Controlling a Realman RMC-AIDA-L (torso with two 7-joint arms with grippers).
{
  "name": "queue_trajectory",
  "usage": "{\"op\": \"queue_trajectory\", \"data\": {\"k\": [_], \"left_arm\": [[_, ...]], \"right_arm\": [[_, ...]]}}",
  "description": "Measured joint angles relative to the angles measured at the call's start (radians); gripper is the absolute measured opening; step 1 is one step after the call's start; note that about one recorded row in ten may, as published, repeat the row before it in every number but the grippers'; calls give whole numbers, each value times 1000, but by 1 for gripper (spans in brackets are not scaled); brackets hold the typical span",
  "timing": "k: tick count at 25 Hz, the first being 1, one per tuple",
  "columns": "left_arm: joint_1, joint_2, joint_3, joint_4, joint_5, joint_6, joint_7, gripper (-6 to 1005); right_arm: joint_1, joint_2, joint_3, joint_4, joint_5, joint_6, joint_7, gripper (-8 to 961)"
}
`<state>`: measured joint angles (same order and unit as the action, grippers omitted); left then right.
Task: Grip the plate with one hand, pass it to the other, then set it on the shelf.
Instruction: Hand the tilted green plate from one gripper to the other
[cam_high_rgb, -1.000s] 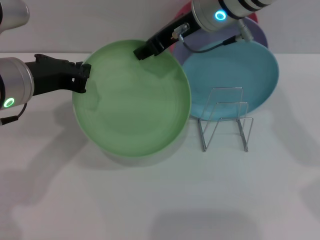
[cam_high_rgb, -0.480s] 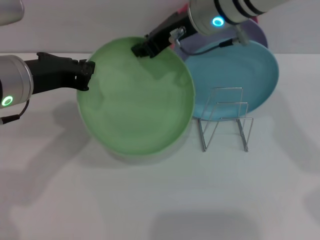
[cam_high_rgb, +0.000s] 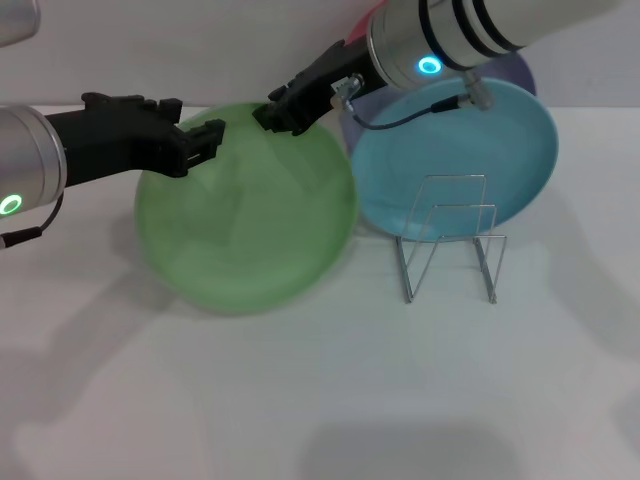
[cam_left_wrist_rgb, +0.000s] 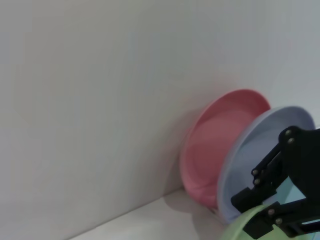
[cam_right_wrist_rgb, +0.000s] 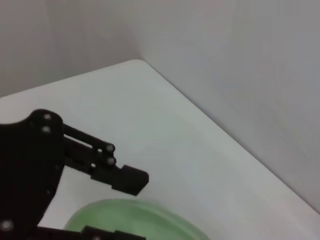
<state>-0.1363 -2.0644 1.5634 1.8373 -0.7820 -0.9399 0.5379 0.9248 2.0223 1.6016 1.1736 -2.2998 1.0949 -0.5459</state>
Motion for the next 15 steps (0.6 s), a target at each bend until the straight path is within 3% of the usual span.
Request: {"op": "queue_trajectory", "data": {"k": [8, 13, 15], "left_arm": [[56, 0, 9, 43, -35, 62, 73, 643], [75, 0, 5, 45, -43, 123, 87, 750], [121, 0, 13, 42, -43, 259, 99, 793]], "right_arm": [[-40, 2, 8, 41, -12, 8, 9, 128], [-68, 3, 18, 76, -13, 8, 10, 70], [-87, 3, 29, 107, -13, 8, 10, 56]]}}
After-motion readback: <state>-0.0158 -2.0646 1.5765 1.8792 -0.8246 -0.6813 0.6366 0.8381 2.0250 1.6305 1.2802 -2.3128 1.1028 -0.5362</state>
